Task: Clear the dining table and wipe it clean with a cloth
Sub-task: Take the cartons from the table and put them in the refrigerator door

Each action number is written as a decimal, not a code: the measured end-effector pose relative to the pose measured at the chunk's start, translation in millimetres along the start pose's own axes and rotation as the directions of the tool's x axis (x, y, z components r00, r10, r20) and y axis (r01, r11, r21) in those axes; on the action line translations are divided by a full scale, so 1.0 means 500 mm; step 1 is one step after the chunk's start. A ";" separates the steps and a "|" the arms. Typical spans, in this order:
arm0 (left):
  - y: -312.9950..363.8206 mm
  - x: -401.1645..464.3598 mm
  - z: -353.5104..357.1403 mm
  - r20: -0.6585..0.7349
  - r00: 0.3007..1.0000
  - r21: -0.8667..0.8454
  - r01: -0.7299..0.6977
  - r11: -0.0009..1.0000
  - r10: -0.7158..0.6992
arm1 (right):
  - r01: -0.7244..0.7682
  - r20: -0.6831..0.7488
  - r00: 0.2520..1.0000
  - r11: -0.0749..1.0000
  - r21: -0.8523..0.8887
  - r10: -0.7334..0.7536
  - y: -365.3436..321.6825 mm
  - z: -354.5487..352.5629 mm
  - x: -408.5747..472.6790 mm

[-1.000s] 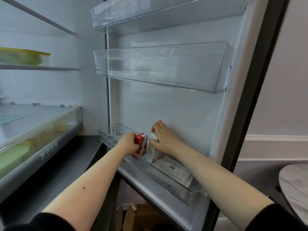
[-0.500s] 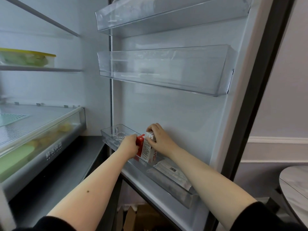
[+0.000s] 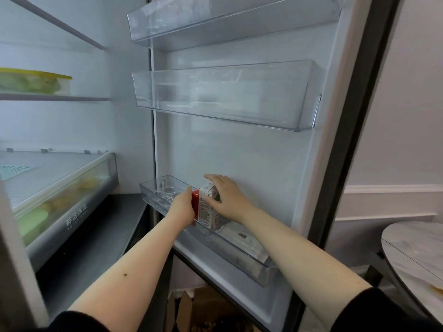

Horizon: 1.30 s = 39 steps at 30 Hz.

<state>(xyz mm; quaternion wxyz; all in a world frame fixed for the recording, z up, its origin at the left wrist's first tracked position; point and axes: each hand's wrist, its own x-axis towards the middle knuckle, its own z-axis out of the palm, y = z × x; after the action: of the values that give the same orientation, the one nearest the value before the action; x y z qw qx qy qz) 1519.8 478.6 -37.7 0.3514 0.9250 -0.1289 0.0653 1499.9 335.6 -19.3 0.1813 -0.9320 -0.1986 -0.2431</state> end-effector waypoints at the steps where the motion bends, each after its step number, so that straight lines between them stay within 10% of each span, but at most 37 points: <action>1: 0.000 -0.010 -0.001 -0.010 1.000 -0.015 -0.003 1.000 0.003 | -0.007 -0.008 1.000 1.000 -0.008 0.007 -0.008 -0.004 -0.007; 22: 0.179 -0.344 0.067 -0.491 0.869 -0.156 -0.165 0.974 0.068 | 0.177 -0.457 0.834 0.934 -0.309 -0.310 -0.068 -0.211 -0.358; 27: 0.255 -0.418 0.120 -0.318 0.933 0.003 -0.177 0.984 0.169 | 0.009 -0.505 0.854 0.974 -0.226 -0.125 -0.043 -0.260 -0.438; 32: 0.249 -0.444 0.165 -0.036 0.997 0.342 0.078 0.937 -0.070 | -0.177 -0.298 0.939 0.984 0.006 0.171 -0.013 -0.272 -0.478; 39: 0.199 -0.473 0.153 -0.110 0.988 0.490 0.146 0.860 -0.105 | -0.285 -0.105 0.944 0.933 0.218 0.313 -0.028 -0.249 -0.482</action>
<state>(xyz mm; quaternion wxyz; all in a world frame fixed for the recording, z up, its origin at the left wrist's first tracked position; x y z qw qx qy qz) 1267.2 401.5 -81.4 0.1105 0.9872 -0.0331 0.1098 1252.6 225.5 -40.7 0.3222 -0.9092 -0.0647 -0.2555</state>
